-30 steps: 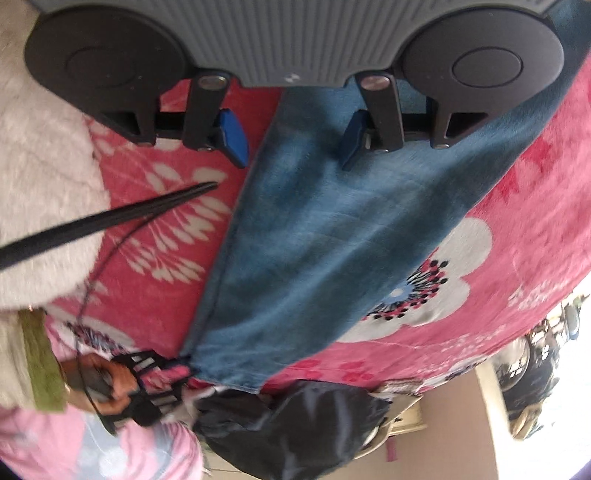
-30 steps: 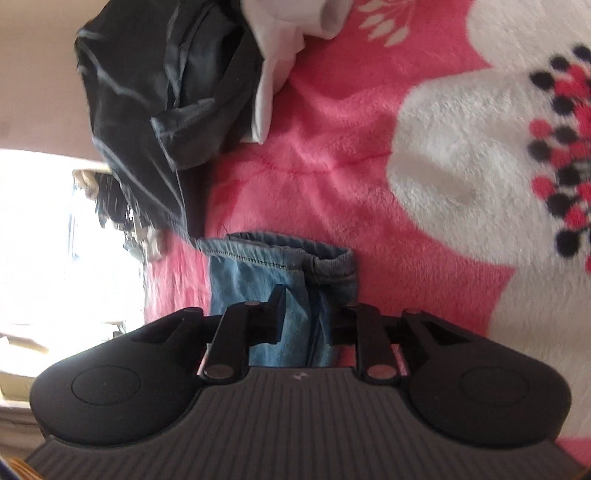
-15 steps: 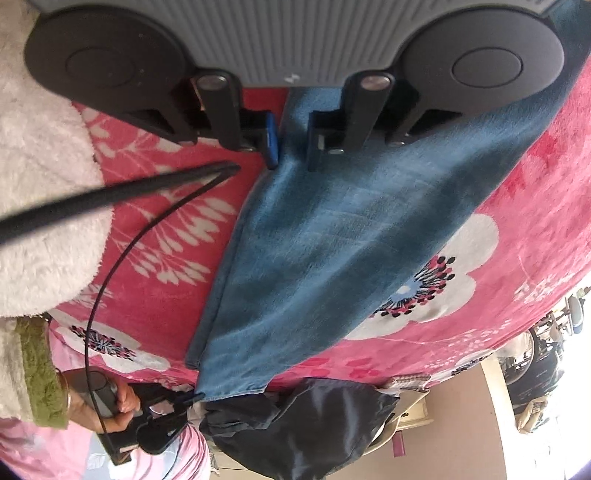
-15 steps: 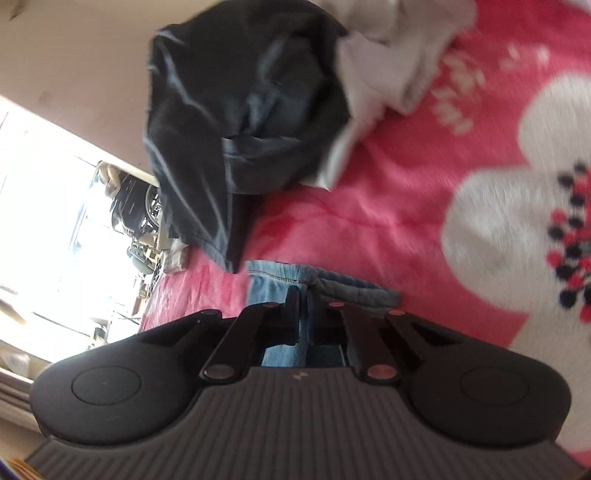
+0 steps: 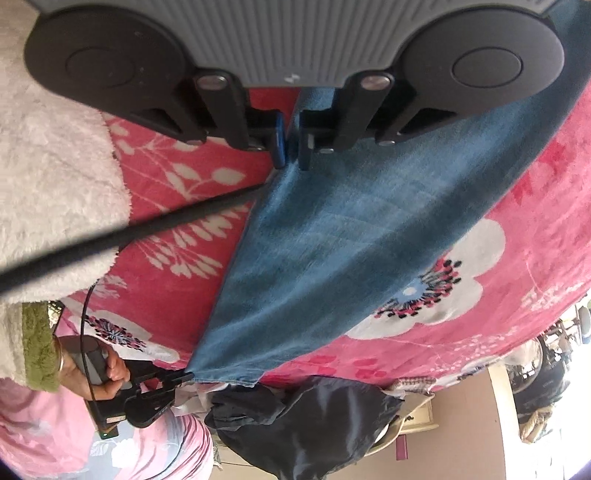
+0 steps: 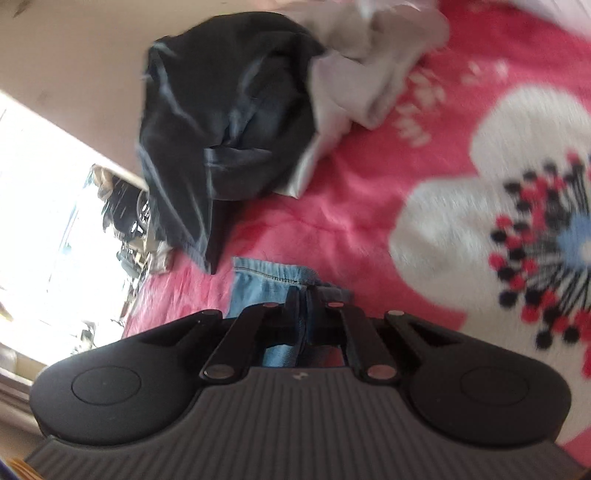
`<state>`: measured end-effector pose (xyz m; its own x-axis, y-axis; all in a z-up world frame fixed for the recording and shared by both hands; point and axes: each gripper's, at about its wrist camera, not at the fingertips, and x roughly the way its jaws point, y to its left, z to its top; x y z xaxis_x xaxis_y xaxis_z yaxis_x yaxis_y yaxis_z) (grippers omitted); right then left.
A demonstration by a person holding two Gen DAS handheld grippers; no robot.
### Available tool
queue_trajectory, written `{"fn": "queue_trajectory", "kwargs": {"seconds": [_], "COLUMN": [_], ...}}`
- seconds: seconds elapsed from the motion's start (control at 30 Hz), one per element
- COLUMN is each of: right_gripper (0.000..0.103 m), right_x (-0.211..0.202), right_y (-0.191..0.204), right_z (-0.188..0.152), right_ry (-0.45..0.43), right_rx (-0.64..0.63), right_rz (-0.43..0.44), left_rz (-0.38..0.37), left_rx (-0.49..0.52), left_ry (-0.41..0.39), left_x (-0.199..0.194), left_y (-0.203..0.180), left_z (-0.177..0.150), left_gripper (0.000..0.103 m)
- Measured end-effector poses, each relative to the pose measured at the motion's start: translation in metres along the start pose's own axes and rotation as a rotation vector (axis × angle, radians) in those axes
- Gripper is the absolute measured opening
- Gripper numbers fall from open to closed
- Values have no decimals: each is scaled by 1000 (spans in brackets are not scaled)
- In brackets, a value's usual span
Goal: Fold clothes
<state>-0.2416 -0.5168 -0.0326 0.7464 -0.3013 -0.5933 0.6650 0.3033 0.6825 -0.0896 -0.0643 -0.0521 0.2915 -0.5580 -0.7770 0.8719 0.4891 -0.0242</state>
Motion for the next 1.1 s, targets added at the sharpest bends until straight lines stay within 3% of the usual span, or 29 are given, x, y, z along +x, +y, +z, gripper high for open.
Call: {"fn": "queue_trajectory", "kwargs": {"seconds": [0.1,0.2,0.27,0.33,0.4,0.43,0.57,0.77,0.87,0.93,1.1], "right_gripper": [3,10,17,19,19,19,19,28,28,27,22], "right_x": [23,30,18,-5,-27,-32,-22,7,30,53,74], "right_y": [-8,-19,-16,-8,3,13,79,177,186,178,126], "right_z": [-2,-6,-5,-6,-7,-9,-40,-157,-193,-181,-69], "right_ry": [45,47,5,-90,-175,-177,23,346,442,384,131], "right_rx": [-55,-47,-55,-90,-142,-188,-525,-1130,-1289,-1282,-781], "right_rz": [-59,-53,-61,-87,-50,-16,155,400,404,271,-16], "left_rz": [-36,-86,-116,-131,-136,-135,-107,-2,41,61,103], "left_rx": [-20,-92,-156,-209,-253,-269,-331,-460,-513,-540,-626], "left_ry": [15,20,20,21,21,21,24,40,51,49,5], "left_x": [5,4,-2,-10,-21,-27,-53,-88,-101,-111,-127], "left_y": [3,11,19,25,31,34,47,58,61,64,85], "left_z": [-1,-5,-9,-13,-17,-19,-31,-63,-79,-87,-96], "left_gripper": [8,9,11,19,22,25,28,31,31,32,36]}}
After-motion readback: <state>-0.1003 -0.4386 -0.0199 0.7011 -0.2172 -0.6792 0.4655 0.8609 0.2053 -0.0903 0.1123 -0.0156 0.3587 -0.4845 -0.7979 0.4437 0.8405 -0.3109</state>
